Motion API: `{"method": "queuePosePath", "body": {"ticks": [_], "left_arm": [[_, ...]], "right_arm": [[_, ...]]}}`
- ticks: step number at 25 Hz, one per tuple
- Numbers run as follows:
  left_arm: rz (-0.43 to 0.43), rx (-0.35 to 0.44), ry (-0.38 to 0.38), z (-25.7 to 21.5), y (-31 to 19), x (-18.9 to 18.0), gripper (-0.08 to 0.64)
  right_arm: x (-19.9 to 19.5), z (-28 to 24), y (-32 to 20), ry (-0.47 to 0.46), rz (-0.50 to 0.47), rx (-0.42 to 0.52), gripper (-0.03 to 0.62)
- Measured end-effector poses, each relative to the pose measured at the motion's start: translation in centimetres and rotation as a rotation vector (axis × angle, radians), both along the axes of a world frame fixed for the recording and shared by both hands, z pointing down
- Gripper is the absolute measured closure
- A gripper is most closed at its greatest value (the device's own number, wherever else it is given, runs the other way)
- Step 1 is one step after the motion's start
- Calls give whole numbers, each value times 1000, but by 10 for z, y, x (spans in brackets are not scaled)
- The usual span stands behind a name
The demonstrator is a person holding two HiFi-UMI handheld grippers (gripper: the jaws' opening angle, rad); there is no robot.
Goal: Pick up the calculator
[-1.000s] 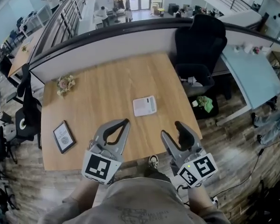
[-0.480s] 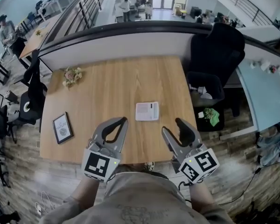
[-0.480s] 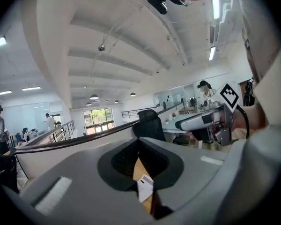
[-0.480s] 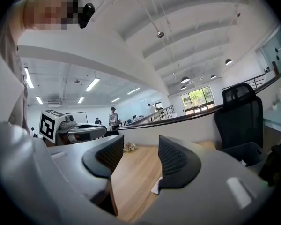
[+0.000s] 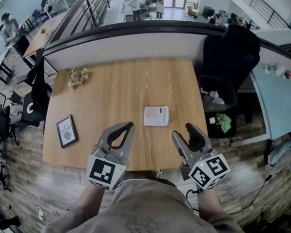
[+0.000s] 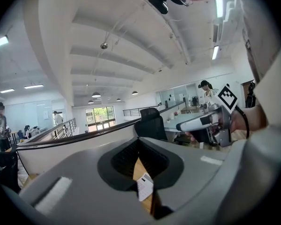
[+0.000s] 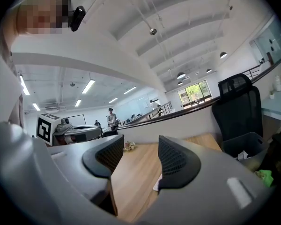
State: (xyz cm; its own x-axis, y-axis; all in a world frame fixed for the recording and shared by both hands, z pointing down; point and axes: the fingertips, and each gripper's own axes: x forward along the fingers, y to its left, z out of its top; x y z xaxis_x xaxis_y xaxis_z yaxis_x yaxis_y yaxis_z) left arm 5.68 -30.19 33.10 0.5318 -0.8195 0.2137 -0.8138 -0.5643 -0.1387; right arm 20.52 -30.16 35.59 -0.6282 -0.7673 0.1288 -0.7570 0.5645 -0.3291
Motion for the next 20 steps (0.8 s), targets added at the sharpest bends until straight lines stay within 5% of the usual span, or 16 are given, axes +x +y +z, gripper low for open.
{"method": "queuePosePath", "body": {"ticks": [14, 20], "left_arm": [[81, 15, -24, 26, -35, -6, 558], [58, -65, 13, 57, -64, -12, 558]], "right_arm": [[-11, 52, -43, 10, 58, -122, 376], [-10, 96, -80, 37, 73, -203, 376]]}}
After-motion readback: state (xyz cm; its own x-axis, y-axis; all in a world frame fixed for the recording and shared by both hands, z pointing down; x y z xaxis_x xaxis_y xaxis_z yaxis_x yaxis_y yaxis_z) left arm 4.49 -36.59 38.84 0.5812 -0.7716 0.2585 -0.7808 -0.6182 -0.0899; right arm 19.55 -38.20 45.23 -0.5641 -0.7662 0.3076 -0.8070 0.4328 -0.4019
